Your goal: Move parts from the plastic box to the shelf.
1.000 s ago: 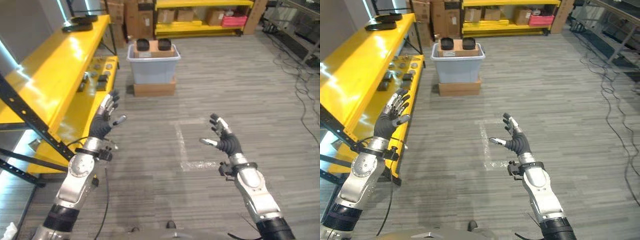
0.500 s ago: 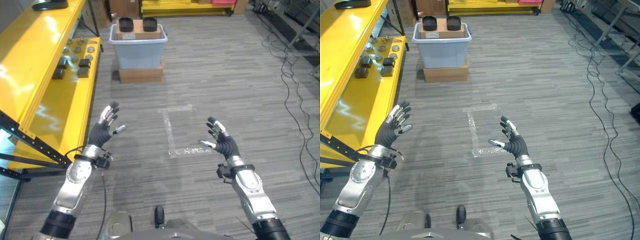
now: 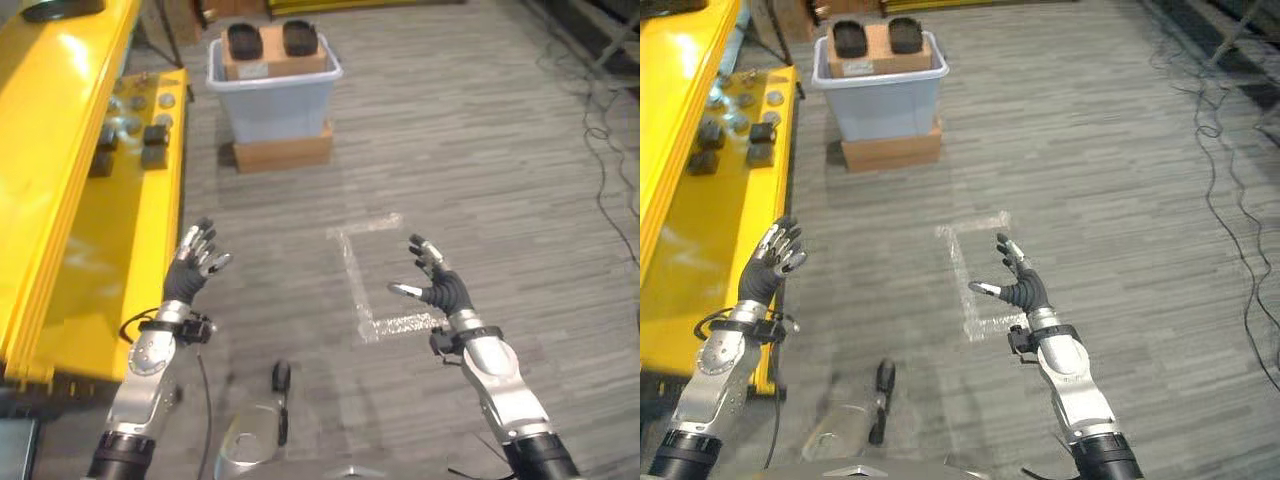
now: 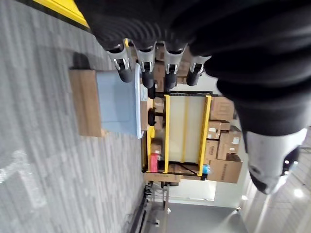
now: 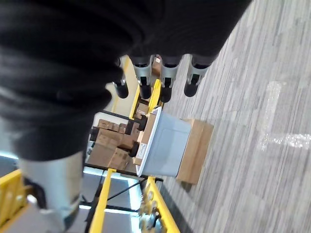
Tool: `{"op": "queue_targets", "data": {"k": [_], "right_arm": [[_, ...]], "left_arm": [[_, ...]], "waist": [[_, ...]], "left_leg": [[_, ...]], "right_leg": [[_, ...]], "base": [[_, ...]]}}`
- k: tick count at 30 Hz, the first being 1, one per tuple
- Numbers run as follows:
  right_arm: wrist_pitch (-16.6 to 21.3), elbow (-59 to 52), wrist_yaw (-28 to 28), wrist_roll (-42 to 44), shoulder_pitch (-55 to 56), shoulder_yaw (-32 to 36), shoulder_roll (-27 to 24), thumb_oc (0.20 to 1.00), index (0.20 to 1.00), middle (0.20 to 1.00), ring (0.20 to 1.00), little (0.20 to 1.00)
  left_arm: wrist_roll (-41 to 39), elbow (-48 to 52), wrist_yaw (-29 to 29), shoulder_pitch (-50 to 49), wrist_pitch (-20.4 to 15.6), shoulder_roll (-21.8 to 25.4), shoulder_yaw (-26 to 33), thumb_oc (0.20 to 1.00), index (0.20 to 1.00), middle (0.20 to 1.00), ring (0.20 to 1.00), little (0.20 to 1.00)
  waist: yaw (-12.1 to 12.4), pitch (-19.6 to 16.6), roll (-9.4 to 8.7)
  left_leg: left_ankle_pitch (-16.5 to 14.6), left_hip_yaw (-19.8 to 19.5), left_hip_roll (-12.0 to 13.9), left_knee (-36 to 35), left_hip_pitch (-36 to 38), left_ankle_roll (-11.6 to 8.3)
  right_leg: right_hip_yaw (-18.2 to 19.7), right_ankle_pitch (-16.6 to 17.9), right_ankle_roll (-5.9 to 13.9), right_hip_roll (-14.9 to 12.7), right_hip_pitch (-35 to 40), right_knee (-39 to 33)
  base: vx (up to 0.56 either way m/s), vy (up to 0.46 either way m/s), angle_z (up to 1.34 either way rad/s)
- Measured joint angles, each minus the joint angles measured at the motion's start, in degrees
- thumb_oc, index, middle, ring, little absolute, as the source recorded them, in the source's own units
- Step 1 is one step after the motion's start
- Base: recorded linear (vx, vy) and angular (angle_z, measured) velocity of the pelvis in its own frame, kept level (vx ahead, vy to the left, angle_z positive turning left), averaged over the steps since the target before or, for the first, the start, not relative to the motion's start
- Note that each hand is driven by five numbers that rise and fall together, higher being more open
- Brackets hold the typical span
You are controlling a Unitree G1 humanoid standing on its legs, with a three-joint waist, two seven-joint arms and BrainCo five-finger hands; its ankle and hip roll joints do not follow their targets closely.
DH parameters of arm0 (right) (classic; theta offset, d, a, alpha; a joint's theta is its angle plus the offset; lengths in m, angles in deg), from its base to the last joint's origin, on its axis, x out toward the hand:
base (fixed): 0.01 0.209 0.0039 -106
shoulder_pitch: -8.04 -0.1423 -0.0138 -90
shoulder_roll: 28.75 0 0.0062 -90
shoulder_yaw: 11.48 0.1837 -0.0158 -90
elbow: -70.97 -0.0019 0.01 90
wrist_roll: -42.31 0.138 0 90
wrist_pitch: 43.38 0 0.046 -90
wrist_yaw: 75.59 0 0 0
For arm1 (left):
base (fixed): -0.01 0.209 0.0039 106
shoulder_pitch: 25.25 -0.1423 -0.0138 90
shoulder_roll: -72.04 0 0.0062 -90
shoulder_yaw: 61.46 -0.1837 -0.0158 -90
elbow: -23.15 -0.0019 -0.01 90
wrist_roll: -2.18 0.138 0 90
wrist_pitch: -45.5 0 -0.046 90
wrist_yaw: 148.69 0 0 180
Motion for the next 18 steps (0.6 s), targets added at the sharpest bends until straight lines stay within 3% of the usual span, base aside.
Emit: {"op": "queue_targets", "data": {"k": [1, 2, 3, 5, 6, 8, 9, 10, 11, 12, 13, 14, 15, 16, 17, 18], "right_arm": [[-0.03, -1.35, 0.13, -0.04, 1.18, 0.11, 0.20, 1.000, 1.000, 1.000, 1.000, 1.000], [-0.14, -2.83, 0.31, -0.05, 1.52, 0.00, 1.09, 1.000, 1.000, 1.000, 1.000, 1.000], [-0.37, -3.29, 0.23, -0.08, 0.84, -0.61, 0.59, 1.000, 1.000, 1.000, 1.000, 1.000], [-0.26, -3.19, 0.23, -0.10, -2.04, -1.31, 1.44, 1.000, 1.000, 1.000, 1.000, 1.000], [-0.34, -4.12, 0.76, -0.08, -3.70, -1.89, 1.01, 1.000, 1.000, 1.000, 1.000, 1.000], [-0.29, -4.10, 0.88, -0.02, -4.60, -2.11, 1.00, 1.000, 1.000, 1.000, 1.000, 1.000], [-0.32, -3.99, 1.24, 0.08, -4.22, -2.16, 0.75, 1.000, 1.000, 1.000, 1.000, 1.000], [-0.30, -3.82, 1.84, 0.14, -3.82, -2.27, 0.76, 1.000, 1.000, 1.000, 1.000, 1.000], [-0.20, -3.44, 1.93, 0.73, -2.36, -2.50, 1.02, 1.000, 1.000, 1.000, 1.000, 1.000], [-0.20, -3.45, 1.91, 1.22, -1.02, -3.50, 1.10, 1.000, 1.000, 1.000, 1.000, 1.000], [-0.32, -3.50, 2.13, 1.31, 1.22, -3.56, 1.12, 1.000, 1.000, 1.000, 1.000, 1.000], [-0.37, -3.12, 2.56, 2.75, 3.17, -3.68, 1.21, 1.000, 1.000, 1.000, 1.000, 1.000], [-0.37, -3.12, 2.56, 2.75, 3.17, -3.68, 1.21, 1.000, 1.000, 1.000, 1.000, 1.000], [-1.63, -2.48, 3.31, 4.60, 5.03, -3.78, 1.73, 1.000, 1.000, 1.000, 1.000, 1.000], [-1.63, -2.48, 3.31, 4.60, 5.03, -3.78, 1.73, 1.000, 1.000, 1.000, 1.000, 1.000], [-1.27, -2.74, 3.68, 4.99, 5.95, -3.58, 1.48, 1.000, 1.000, 1.000, 1.000, 1.000]], "left_arm": [[0.04, 0.29, 0.58, 1.06, 0.01, 0.48, -0.66, 1.000, 1.000, 1.000, 1.000, 1.000], [0.06, -0.36, 0.65, 4.13, 0.25, 2.56, -3.05, 1.000, 1.000, 1.000, 1.000, 1.000], [0.22, 0.08, 0.88, 5.11, 0.31, 2.11, -3.19, 1.000, 1.000, 1.000, 1.000, 1.000], [0.65, -0.06, 0.62, 7.34, 0.21, 2.90, -3.46, 1.000, 1.000, 1.000, 1.000, 1.000], [1.60, 0.35, 0.60, 9.88, -0.02, 3.22, -3.68, 1.000, 1.000, 1.000, 1.000, 1.000], [1.78, 0.26, 0.64, 10.88, -0.09, 3.13, -3.54, 1.000, 1.000, 1.000, 1.000, 1.000], [1.96, 0.29, 0.70, 10.62, -0.19, 2.82, -3.50, 1.000, 1.000, 1.000, 1.000, 1.000], [2.23, 0.28, 0.83, 9.97, -0.44, 3.10, -3.30, 1.000, 1.000, 1.000, 1.000, 1.000], [2.39, -0.81, 1.09, 9.68, -0.41, 2.60, -2.63, 1.000, 1.000, 1.000, 1.000, 1.000], [2.39, -1.05, 0.98, 8.96, -0.39, 1.76, -1.52, 1.000, 1.000, 1.000, 1.000, 1.000], [2.42, -1.01, 0.97, 8.56, -0.17, 1.14, -1.85, 1.000, 1.000, 1.000, 1.000, 1.000], [2.89, -1.05, 1.20, 8.16, -0.19, 0.48, -1.77, 1.000, 1.000, 1.000, 1.000, 1.000], [2.89, -1.05, 1.20, 8.16, -0.19, 0.48, -1.77, 1.000, 1.000, 1.000, 1.000, 1.000], [4.04, -2.93, 1.67, 8.09, 0.07, -1.62, -2.22, 1.000, 1.000, 1.000, 1.000, 1.000], [4.04, -2.93, 1.67, 8.09, 0.07, -1.62, -2.22, 1.000, 1.000, 1.000, 1.000, 1.000], [4.47, -2.89, 2.17, 6.89, 0.18, -1.45, -2.25, 1.000, 1.000, 1.000, 1.000, 1.000]], "waist": [[-0.45, -0.37, -0.43], [-2.98, -0.22, -2.04], [-3.35, -0.15, -0.31], [-3.79, 1.05, 1.11], [-4.09, 2.10, 4.11], [-5.72, 2.36, 4.67], [-6.92, 2.10, 5.08], [-7.32, 1.55, 4.99], [-7.77, 0.97, 3.79], [-8.75, 0.15, 2.97], [-9.64, 0.09, 3.00], [-9.93, 0.12, 3.03], [-9.93, 0.12, 3.03], [-10.69, -0.27, 2.39], [-10.69, -0.27, 2.39], [-11.78, -1.18, -0.66]], "left_leg": [[-1.13, -0.74, -1.31, -0.26, 1.36, 1.56], [-1.39, -2.58, -4.13, 0.24, 4.19, 3.33], [-5.15, -6.23, -3.98, 0.66, 5.66, 5.37], [-4.45, -8.51, -3.73, 0.21, 8.41, 4.08], [-5.22, -11.80, -2.94, -3.10, 13.78, 3.08], [-5.60, -10.90, -3.44, -2.74, 15.89, 2.38], [-9.01, -11.81, -3.32, -2.77, 17.16, -1.87], [-13.09, -11.81, -3.16, -3.72, 19.00, -3.50], [-15.61, -13.34, -4.37, -3.61, 19.89, -3.83], [-18.98, -10.03, -4.21, -3.39, 19.92, -4.69], [-18.72, -9.61, -3.87, -3.86, 21.07, -5.04], [-19.19, -10.86, -3.76, -4.42, 22.76, -5.07], [-19.19, -10.86, -3.76, -4.42, 22.76, -5.07], [-17.83, -8.27, -6.05, -1.00, 25.67, -4.40], [-17.83, -8.27, -6.05, -1.00, 25.67, -4.40], [-20.05, -7.73, -9.83, 3.36, 27.77, -6.90]], "right_leg": [[0.20, 1.00, 1.22, -0.50, -2.43, 5.87], [0.19, 9.93, 2.77, -2.06, -6.88, 22.83], [-0.95, 10.12, 1.88, -0.89, -10.20, 27.40], [-6.06, 8.72, -0.66, -3.22, -13.83, 31.28], [-16.28, 5.90, -2.06, -7.69, -16.90, 25.98], [-17.73, 5.73, -2.40, -7.57, -19.57, 18.77], [-18.95, 5.41, -1.35, -6.06, -20.59, 13.13], [-19.03, 5.49, -1.09, -3.55, -21.15, 4.89], [-19.42, 6.33, -1.89, -1.04, -23.35, -1.77], [-20.81, 7.75, -2.78, 0.52, -25.54, -5.90], [-21.39, 8.23, -2.85, 3.60, -25.24, -13.75], [-20.29, 9.38, -3.99, 7.05, -26.35, -16.61], [-20.29, 9.38, -3.99, 7.05, -26.35, -16.61], [-13.21, 17.67, -9.60, 12.96, -23.63, -29.37], [-13.21, 17.67, -9.60, 12.96, -23.63, -29.37], [-10.16, 18.72, -15.69, 10.56, -18.91, -34.02]], "base": [[0.37, 0.224, 0.25], [0.37, 0.195, 0.22], [0.53, 0.226, 0.16], [0.43, 0.082, -0.18], [0.45, -0.006, -0.11], [0.42, -0.072, 0.15], [0.51, -0.158, 0.32], [0.35, -0.122, 0.20], [0.72, -0.235, 0.17], [0.57, -0.169, 0.37], [0.55, -0.163, 0.41], [0.18, -0.048, 0.27], [0.29, -0.136, 0.39], [0.29, -0.136, 0.33], [0.64, -0.296, 0.56], [0.49, -0.244, 0.74]]}}
